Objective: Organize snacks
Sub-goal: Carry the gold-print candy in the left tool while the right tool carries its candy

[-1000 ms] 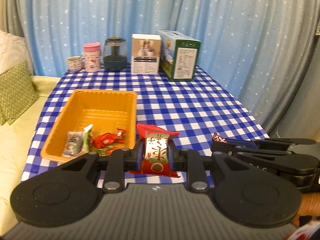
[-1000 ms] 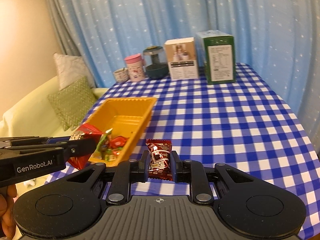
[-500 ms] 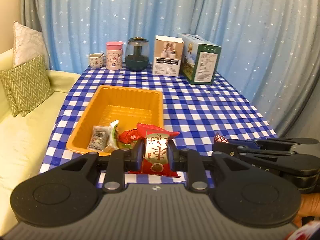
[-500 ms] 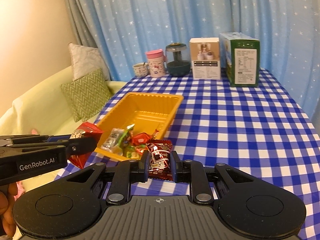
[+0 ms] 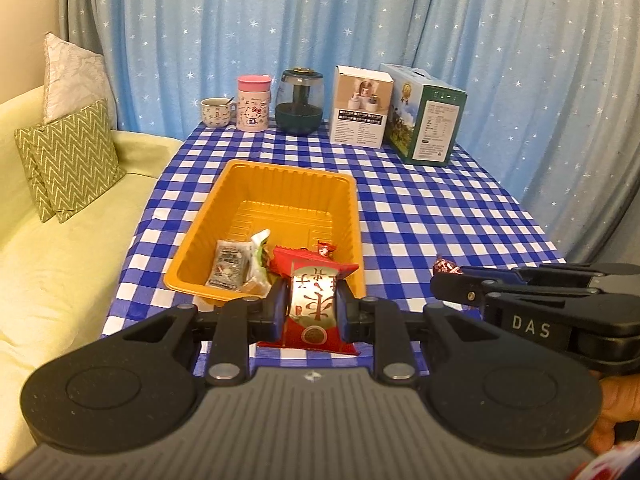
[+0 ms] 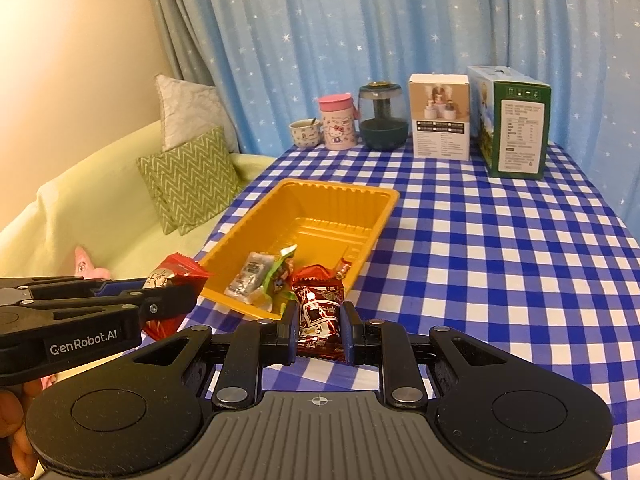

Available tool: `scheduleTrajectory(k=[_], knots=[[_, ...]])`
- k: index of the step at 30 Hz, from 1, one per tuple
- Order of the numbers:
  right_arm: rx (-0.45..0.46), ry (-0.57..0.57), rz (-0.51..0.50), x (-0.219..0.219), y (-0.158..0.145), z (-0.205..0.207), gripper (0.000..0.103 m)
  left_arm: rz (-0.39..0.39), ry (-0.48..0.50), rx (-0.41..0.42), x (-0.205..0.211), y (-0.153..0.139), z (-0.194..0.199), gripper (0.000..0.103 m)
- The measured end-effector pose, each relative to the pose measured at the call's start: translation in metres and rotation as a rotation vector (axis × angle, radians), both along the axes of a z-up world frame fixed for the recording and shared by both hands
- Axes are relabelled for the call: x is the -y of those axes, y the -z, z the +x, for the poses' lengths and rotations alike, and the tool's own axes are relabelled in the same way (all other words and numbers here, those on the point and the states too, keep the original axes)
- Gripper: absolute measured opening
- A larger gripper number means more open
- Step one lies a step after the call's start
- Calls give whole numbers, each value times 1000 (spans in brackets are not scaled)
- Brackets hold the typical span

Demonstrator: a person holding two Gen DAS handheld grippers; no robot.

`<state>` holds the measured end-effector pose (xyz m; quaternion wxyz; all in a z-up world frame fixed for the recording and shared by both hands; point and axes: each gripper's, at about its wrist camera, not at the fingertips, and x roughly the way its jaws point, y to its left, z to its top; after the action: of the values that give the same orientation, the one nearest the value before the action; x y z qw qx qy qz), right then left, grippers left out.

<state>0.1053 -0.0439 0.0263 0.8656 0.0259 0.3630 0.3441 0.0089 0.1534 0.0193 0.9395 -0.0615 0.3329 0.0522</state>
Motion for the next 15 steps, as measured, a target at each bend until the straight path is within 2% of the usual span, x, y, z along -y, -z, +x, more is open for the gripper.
scheduleTrajectory(k=[15], knots=[[6,-31,-9,-34,6,20,22,39,0,-21,-21,6,20,22]])
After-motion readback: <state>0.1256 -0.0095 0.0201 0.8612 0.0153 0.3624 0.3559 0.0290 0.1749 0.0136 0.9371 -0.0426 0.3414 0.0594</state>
